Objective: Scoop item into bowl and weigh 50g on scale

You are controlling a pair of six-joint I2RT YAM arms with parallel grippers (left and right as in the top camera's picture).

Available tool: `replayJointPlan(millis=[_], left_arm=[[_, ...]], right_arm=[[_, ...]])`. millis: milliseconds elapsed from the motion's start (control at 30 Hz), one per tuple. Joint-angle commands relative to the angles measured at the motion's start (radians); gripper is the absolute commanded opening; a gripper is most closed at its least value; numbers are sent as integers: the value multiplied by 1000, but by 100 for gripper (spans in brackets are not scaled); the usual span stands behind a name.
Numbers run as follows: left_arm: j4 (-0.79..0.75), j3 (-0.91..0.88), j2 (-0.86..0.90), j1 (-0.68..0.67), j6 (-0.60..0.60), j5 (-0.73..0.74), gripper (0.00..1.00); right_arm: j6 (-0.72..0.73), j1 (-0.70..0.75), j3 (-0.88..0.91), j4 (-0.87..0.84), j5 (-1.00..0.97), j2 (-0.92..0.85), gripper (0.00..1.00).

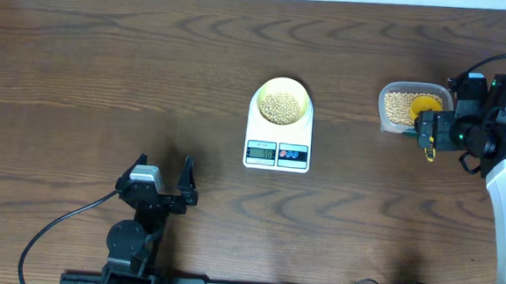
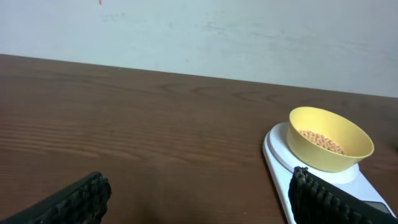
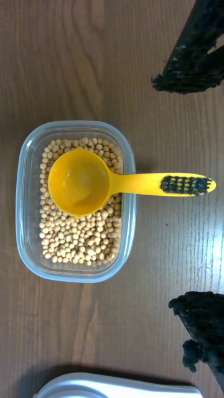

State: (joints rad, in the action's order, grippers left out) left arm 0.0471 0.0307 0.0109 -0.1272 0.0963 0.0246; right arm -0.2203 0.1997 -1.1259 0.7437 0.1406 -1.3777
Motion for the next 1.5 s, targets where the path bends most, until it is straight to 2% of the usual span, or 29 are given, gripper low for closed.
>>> replayJointPlan(millis=[0, 500, 1467], left_arm=[[27, -27, -10, 16, -13, 1, 94], [26, -27, -10, 82, -18, -10, 94], [25, -27, -7, 84, -18, -10, 94]], right_arm=[[-13, 5, -18, 1, 0, 12, 99], [-13, 5, -18, 1, 0, 12, 99], [-13, 5, -18, 1, 0, 12, 99]])
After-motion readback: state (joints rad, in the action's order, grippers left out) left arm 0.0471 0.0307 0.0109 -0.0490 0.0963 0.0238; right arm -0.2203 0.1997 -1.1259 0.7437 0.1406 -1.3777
